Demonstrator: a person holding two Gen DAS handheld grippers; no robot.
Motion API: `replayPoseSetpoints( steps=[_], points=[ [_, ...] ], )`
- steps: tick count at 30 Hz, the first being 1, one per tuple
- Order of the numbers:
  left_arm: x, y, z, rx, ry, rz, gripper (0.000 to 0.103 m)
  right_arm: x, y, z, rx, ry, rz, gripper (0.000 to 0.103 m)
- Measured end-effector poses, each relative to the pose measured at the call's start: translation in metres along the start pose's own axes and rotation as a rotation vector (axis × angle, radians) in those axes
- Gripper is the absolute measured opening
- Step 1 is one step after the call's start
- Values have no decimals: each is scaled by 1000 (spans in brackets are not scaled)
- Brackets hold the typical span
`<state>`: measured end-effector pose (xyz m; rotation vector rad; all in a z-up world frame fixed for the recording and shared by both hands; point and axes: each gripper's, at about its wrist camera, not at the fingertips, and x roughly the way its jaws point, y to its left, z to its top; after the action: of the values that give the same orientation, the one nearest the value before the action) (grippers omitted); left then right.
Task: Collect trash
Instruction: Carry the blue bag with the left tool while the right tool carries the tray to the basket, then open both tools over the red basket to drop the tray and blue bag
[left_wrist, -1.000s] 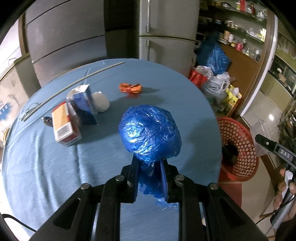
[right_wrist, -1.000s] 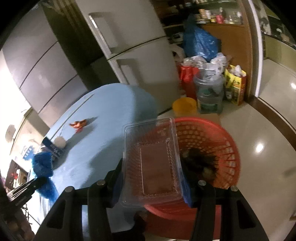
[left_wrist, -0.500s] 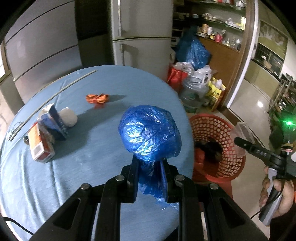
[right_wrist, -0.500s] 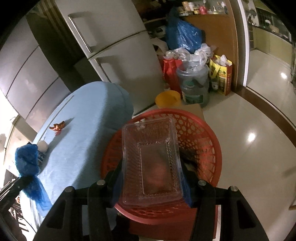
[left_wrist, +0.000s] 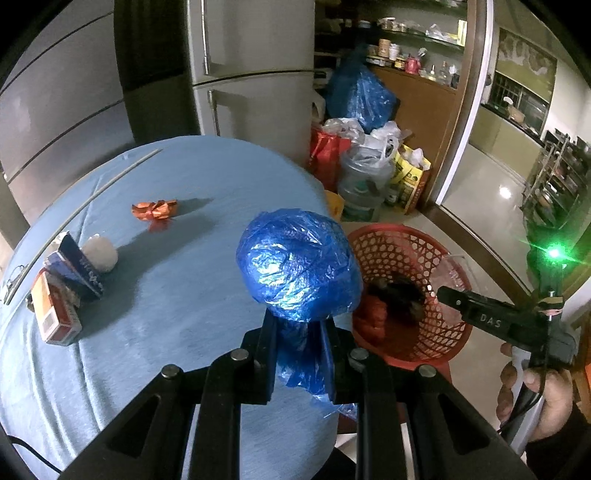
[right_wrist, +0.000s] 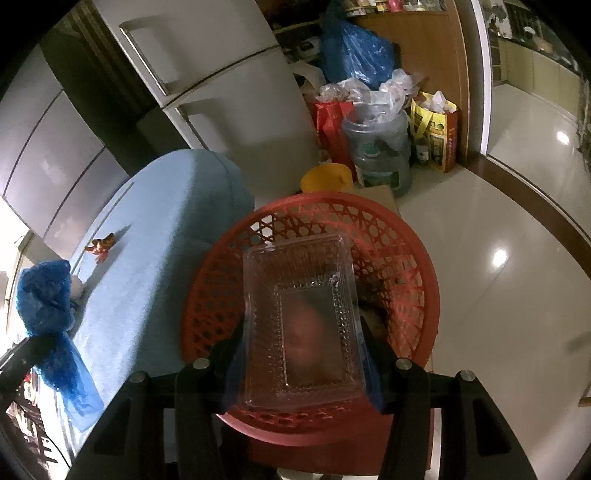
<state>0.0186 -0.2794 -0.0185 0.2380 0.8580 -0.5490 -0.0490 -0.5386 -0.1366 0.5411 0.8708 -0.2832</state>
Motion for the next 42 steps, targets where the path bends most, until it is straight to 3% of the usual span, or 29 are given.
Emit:
replayPoseSetpoints(
  steps=[11,17,30,31,33,34,35,42],
  points=[
    [10,-12,7,24,9,-16,21,15,-5,0,37,41,16,64],
    [20,-26,11,46,20,-35,21,8,-10,-1,60,14,18,66],
    [59,-77,27,125,103,-171,23,-21,-43,3,173,-61,-24,66],
    [64,-79,29,124,116,-182,24,-22,-45,3,181,-62,-25,66],
    [73,-82,33,122,146,-193,37,-25,-50,4,193,-64,-30,66],
    [77,-82,34,116,155,-197,54,-26,-50,4,194,-66,-33,66],
    [79,-80,35,108,153,-193,63,-28,-51,4,194,-68,-35,66],
    [59,-49,35,52,108,-174,63,-32,-43,5,179,-76,-27,66]
  ],
)
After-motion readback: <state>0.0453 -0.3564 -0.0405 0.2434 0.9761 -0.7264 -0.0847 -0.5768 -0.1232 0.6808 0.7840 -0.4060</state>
